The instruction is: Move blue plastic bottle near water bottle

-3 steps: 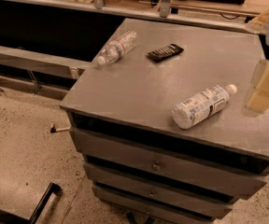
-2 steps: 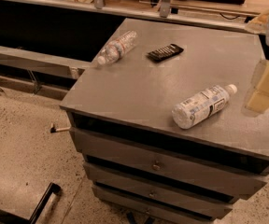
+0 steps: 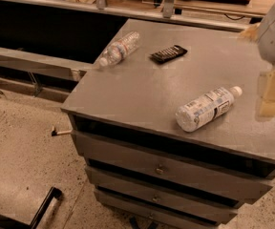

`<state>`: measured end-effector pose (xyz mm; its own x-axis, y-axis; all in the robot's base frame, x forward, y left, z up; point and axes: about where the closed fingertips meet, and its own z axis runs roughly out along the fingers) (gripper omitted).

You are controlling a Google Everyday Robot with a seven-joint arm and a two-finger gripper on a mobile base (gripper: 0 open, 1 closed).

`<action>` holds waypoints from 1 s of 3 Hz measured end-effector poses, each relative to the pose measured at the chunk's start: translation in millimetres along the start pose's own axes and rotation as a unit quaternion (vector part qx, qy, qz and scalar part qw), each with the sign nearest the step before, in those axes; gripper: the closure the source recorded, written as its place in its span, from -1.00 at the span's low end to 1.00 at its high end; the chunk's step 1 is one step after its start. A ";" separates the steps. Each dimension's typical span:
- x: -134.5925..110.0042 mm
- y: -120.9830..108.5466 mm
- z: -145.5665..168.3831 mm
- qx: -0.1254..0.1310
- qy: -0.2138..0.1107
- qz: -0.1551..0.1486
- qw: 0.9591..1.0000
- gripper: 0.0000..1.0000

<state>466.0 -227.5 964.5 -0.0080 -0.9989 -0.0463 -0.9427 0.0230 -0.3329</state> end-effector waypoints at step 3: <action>-21.9 4.3 95.1 -0.123 -0.053 -0.194 0.972 -1.00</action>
Offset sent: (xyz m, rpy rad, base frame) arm 0.0280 0.0289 -0.1131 -0.0139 0.3142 0.5165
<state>493.9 -201.6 874.5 0.3859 -0.9204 -0.0632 -0.9193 -0.3779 -0.1095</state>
